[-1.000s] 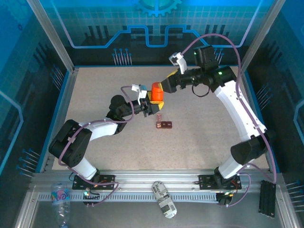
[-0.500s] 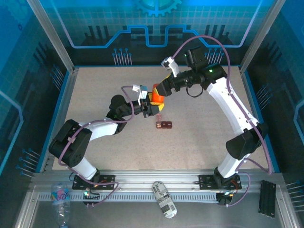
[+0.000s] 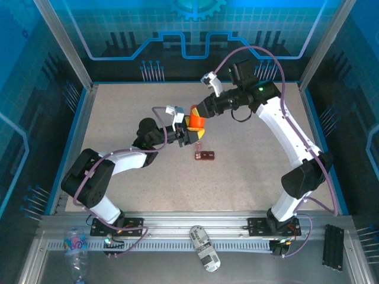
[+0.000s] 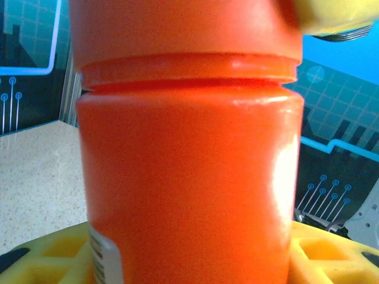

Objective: Sort the pills into containers

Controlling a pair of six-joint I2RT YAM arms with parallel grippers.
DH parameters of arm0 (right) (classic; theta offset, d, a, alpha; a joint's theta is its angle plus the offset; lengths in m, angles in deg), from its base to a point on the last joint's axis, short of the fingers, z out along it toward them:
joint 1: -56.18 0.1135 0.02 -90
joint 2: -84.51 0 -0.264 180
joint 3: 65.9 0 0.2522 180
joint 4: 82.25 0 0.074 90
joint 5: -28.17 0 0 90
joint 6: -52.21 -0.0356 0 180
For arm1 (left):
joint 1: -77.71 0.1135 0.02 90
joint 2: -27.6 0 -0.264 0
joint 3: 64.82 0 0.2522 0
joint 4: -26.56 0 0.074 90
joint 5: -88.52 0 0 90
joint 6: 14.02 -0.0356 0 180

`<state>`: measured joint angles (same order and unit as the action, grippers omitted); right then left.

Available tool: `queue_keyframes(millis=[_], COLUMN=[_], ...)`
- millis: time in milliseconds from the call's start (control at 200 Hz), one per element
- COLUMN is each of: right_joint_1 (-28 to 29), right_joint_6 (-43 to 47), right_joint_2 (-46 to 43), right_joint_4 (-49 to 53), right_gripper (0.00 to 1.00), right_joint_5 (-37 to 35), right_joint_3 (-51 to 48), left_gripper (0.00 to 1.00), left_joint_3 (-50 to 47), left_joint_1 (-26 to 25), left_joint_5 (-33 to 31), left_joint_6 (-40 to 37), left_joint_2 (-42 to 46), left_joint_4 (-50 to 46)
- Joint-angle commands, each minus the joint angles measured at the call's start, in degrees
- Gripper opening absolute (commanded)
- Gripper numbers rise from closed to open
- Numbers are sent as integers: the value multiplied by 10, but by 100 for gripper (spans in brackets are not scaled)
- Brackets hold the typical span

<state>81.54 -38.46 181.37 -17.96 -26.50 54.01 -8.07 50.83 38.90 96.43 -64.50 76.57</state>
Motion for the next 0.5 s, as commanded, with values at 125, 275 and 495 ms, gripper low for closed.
queue_keyframes(millis=[125,275,495], right_joint_1=[61,104,128], right_joint_6=[-128,-246,-318], right_joint_2=[-41,-54,-55], right_joint_4=[-54,-114,-183], right_gripper=[38,39,40], right_joint_5=[-173,-306,-350], right_joint_3=[-98,-164,-204], left_gripper=[0,0,0], left_joint_3=[11,-3,-9], left_joint_1=[-3,-23,-47], left_joint_5=[-77,-155,-206], left_joint_6=[-69,-134,-175], left_joint_2=[21,39,40], left_joint_4=[17,7,11])
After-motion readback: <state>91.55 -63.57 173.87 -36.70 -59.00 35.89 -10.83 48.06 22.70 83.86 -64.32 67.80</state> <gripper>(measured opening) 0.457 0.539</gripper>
